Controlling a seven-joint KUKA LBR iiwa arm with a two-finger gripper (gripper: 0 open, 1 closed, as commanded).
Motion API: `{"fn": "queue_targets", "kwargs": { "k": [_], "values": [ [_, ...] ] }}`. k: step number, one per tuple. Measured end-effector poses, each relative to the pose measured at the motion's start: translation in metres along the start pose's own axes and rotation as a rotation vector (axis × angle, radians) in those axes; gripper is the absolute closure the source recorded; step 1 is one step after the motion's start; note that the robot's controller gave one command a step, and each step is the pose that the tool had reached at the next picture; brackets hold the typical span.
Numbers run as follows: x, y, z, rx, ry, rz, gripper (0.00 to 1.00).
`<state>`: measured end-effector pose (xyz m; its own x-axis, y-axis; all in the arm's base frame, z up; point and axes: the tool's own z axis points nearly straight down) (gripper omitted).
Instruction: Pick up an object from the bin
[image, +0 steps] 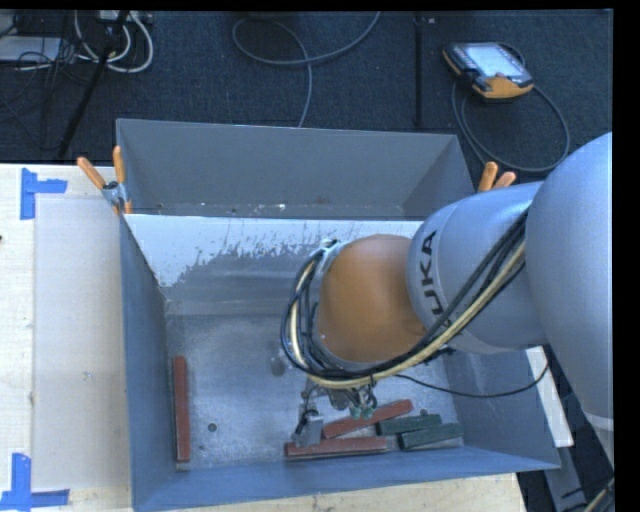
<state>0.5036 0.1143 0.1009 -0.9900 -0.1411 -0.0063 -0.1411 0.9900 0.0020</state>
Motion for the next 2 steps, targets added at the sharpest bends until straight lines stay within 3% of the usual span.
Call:
{"fn": "queue_targets", "kwargs": {
  "k": [1, 2],
  "values": [
    [0.011, -0.090, -0.033, 0.005, 0.002, -0.011, 0.00],
    [0.031, -0.056, 0.003, -0.001, 0.012, -0.107, 0.00]
  ]
}}
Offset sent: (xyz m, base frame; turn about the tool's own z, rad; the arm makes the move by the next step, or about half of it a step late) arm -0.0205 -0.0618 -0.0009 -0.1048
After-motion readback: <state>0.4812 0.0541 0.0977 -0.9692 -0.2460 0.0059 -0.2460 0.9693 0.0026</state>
